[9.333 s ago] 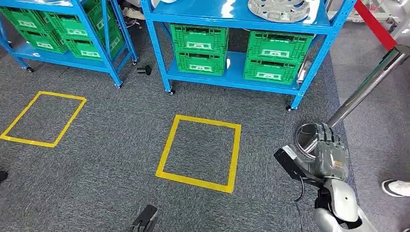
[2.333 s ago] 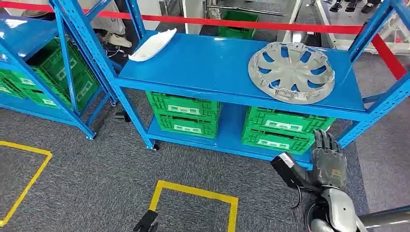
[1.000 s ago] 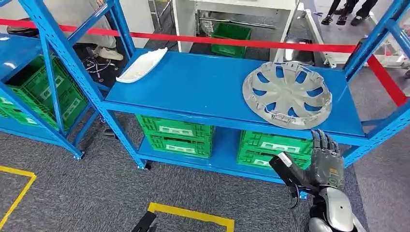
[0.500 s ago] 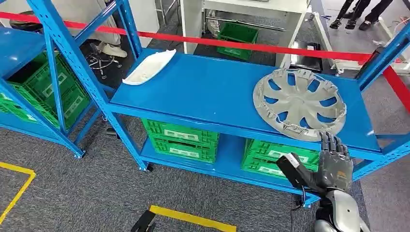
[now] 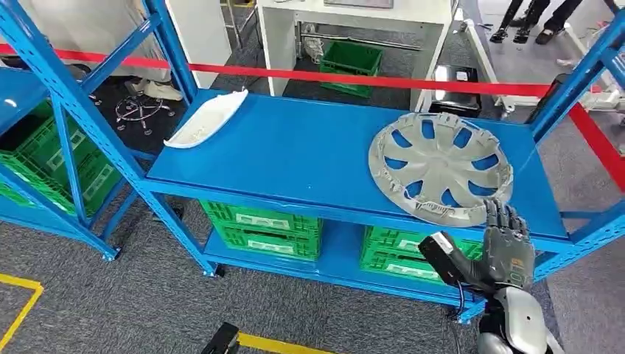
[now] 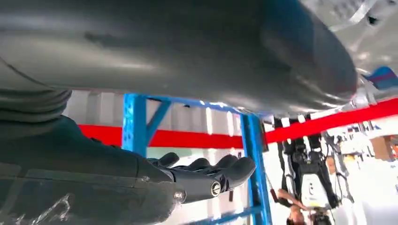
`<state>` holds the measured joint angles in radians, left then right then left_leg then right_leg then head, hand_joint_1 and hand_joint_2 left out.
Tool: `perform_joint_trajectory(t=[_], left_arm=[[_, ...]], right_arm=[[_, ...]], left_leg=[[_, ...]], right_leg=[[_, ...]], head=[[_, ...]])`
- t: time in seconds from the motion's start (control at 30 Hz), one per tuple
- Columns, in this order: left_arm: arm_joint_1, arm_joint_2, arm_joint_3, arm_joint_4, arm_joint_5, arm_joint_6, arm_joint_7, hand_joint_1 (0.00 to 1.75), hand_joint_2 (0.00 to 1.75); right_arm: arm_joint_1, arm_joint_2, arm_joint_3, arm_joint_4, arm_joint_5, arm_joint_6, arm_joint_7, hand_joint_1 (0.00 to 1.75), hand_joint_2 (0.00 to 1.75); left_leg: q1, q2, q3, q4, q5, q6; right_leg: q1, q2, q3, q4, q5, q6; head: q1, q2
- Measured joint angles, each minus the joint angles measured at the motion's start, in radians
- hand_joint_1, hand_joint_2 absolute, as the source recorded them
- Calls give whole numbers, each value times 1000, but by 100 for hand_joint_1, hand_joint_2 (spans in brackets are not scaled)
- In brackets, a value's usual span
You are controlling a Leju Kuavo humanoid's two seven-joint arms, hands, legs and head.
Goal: Take the parts from the cabinet and place them on the table.
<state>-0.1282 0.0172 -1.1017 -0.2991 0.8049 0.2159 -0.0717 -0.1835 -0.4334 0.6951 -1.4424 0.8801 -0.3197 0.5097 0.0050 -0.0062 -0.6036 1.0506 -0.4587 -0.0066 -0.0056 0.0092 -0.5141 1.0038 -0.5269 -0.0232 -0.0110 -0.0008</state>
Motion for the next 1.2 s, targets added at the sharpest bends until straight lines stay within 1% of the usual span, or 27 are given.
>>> perform_joint_trajectory(t=[0.03,0.1,0.17,0.2,0.27,0.3,0.33,0.37,0.4,0.47,0.53,0.63,0.67,0.7,0.73,0.8,0.83,0.87,0.9,0.97,1.0,1.03,1.07,1.1,1.13,1.17,1.2], left_arm=[[-3,-1,0,0,0,0,0,0,0],[1,-1,0,0,0,0,0,0,0],[1,-2,0,0,0,0,-2,0,0],[-1,-1,0,0,0,1,-2,0,0],[-4,-1,0,0,0,3,-2,0,0],[-3,-2,0,0,0,3,-2,0,0],[-2,-2,0,0,0,3,0,0,0],[1,-2,0,0,0,3,0,0,0],[1,-2,0,0,0,3,1,0,0],[0,-3,0,0,0,3,1,0,0],[-4,-3,0,0,0,3,2,0,0],[-4,-3,0,0,0,4,1,0,0],[-5,-2,0,0,0,5,2,0,0],[-6,-2,0,0,0,5,-1,0,0],[-8,-3,0,0,0,5,0,0,0],[-7,-3,0,0,0,5,0,0,0],[-4,-3,0,0,0,5,1,0,0],[-1,-3,0,0,0,5,1,0,0],[0,-3,0,0,0,5,1,0,0],[-1,-1,0,0,-2,5,1,0,0],[-2,0,0,0,-2,6,2,0,0],[-1,0,-1,1,-2,6,1,0,0],[-5,0,-1,1,-2,7,2,0,0],[-7,0,-1,1,-2,8,3,0,0],[-6,0,-1,1,-3,9,2,0,0],[-5,-3,-2,0,-3,9,1,0,0],[-7,-1,-2,0,-3,10,-3,0,0]], right_arm=[[-1,0,0,0,0,1,0,0,0],[0,0,0,0,0,1,0,0,0],[0,-1,-2,-3,1,0,0,0,0],[-3,-2,-2,-4,1,0,0,0,0],[-3,-2,-2,-4,0,0,0,0,0],[1,-2,-1,-4,0,0,0,0,0],[4,-2,0,-4,0,0,0,0,0],[4,-2,0,-4,0,0,0,0,0],[3,-2,0,-4,0,-1,0,0,0],[3,-2,-1,-4,0,-1,-1,0,0],[1,-2,0,-5,-2,-2,-2,0,0],[2,-3,0,-5,-3,-2,-4,0,0],[2,-2,0,-5,-3,-2,-5,0,0],[2,-2,0,-5,-3,-2,-5,0,0],[0,-2,0,-5,-3,-2,-6,0,0],[2,-1,1,-5,-5,-2,-9,0,0],[3,0,1,-5,-8,-2,-11,0,0],[4,0,1,-5,-12,-2,-12,0,0],[4,1,1,-5,-14,-3,-13,0,0],[4,2,1,-5,-18,-3,-15,0,0],[5,3,1,-5,-19,-3,-16,0,0],[0,3,2,-4,-21,-5,-19,0,0],[0,3,2,-4,-23,-6,-22,0,0],[2,4,2,-4,-24,-6,-23,0,0],[3,5,2,-4,-24,-6,-26,0,0],[1,5,0,-5,-25,-8,-27,0,0],[-1,6,0,-5,-25,-11,-29,0,0]], left_leg=[[0,1,16,-28,-12,6],[-4,0,11,-23,-13,16],[7,0,21,-36,-12,27],[7,0,23,-36,-16,33],[7,0,27,-36,-22,40],[6,0,29,-36,-27,41],[6,0,35,-36,-32,40],[6,0,44,-36,-38,39],[6,-1,54,-36,-45,37],[6,-1,78,-36,-61,30],[0,-2,77,-34,-73,16],[2,1,86,-46,-78,-1],[4,1,87,-40,-86,-6],[3,1,76,-9,-99,-12],[4,1,42,60,-130,-15],[6,1,-52,220,-180,-19],[6,1,-83,260,-179,-20],[6,1,-92,254,-153,-18],[6,1,-84,206,-104,-15],[3,1,-32,45,17,-1],[-2,0,-10,16,19,8],[-7,1,1,-3,17,13],[-8,1,12,-21,-4,17],[-9,1,7,-19,-7,20],[-8,-1,7,-25,-6,23],[4,-1,16,-39,-4,28],[4,-1,23,-45,-4,30]], right_leg=[[-1,3,-4,1,-3,6],[-4,1,-5,-7,-1,16],[-5,-2,-4,6,-15,30],[-5,-3,-27,50,-33,34],[-8,-3,-123,211,-94,37],[-8,-3,-172,282,-108,38],[-8,-3,-201,310,-96,39],[-8,-3,-205,287,-58,37],[-8,-3,-189,230,-8,35],[-7,-4,-131,63,103,26],[0,-5,-104,16,70,17],[1,-2,-101,17,65,0],[-8,-2,-91,8,66,-5],[-8,-3,-80,4,61,-12],[-8,-5,-73,2,57,-18],[-7,-5,-61,3,45,-21],[-6,-4,-55,3,39,-21],[-5,-2,-46,4,32,-20],[-4,0,-35,5,24,-19],[-3,0,-6,5,5,-15],[-4,-1,2,-1,-5,-10],[1,1,7,4,-10,-2],[-1,1,0,4,-9,3],[-2,-2,-2,-2,-10,7],[-1,-3,1,-5,-9,12],[-1,-3,1,-4,-20,18],[-1,-4,-4,17,-26,22]], head=[[-1,0],[0,0],[1,0],[8,0],[14,0],[14,0],[16,0],[15,0],[16,0],[18,0],[22,0],[19,0],[18,0],[15,0],[10,0],[6,0],[6,0],[6,0],[3,0],[-1,0],[1,0],[6,0],[1,0],[0,0],[2,0],[0,0],[3,0]])
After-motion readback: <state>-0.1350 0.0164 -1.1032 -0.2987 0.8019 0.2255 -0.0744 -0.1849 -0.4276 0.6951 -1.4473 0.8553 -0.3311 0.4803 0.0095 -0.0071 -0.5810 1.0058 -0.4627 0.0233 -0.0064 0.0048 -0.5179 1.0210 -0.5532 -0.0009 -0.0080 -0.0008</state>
